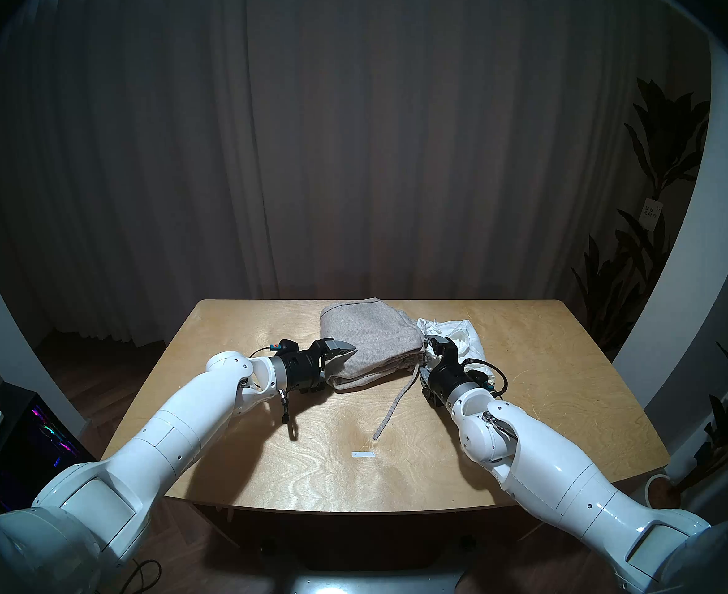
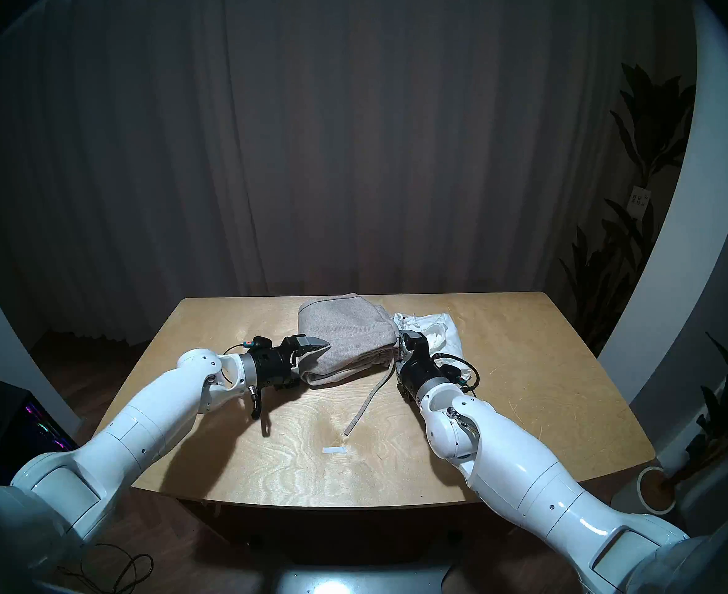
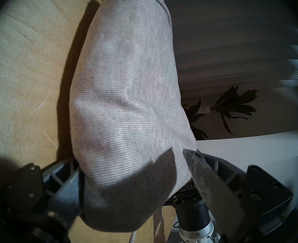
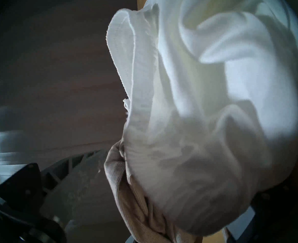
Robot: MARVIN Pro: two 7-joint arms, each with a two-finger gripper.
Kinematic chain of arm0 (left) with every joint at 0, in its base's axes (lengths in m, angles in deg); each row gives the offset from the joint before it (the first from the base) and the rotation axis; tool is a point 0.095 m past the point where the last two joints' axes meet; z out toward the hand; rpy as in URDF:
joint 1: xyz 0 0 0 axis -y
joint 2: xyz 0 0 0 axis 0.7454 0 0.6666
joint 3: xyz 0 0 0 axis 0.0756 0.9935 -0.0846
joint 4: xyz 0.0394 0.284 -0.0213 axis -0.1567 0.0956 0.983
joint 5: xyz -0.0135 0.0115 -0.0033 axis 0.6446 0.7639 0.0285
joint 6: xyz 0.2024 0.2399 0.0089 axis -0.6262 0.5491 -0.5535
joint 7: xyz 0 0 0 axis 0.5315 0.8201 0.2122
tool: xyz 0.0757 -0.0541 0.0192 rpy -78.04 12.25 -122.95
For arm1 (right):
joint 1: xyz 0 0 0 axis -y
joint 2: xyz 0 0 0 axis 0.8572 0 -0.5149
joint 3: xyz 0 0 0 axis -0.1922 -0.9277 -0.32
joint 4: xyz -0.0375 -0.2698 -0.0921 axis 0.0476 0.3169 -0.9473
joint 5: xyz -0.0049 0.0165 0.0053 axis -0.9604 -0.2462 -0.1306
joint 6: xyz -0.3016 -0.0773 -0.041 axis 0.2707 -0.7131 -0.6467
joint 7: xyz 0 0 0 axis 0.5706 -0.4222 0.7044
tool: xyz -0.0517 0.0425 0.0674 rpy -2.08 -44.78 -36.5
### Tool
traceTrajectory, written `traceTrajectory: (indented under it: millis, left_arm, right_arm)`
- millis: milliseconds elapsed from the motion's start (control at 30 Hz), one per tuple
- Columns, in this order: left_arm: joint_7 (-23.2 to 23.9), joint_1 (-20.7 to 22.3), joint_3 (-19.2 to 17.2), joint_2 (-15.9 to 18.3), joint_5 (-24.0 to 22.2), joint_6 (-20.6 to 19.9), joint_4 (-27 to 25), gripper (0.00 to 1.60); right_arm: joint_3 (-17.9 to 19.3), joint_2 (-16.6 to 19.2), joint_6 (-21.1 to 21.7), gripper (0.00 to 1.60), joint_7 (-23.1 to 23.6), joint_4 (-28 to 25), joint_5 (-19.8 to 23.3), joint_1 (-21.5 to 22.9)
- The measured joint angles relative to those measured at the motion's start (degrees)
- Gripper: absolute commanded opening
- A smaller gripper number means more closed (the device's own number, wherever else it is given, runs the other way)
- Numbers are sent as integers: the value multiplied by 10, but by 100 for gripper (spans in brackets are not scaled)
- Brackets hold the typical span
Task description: Fold pants twice and stack them
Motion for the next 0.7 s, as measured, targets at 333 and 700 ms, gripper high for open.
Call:
traceTrajectory:
  millis: [333,700]
  left_arm:
    - [-5,15,7,0,2,-2,13,160]
    - [-7,14,7,2,-1,0,12,160]
  right_arm:
    - [-16,-4,29,160,14,16,-10,14]
    - [-34,-3,51,160,36,21,-28,17]
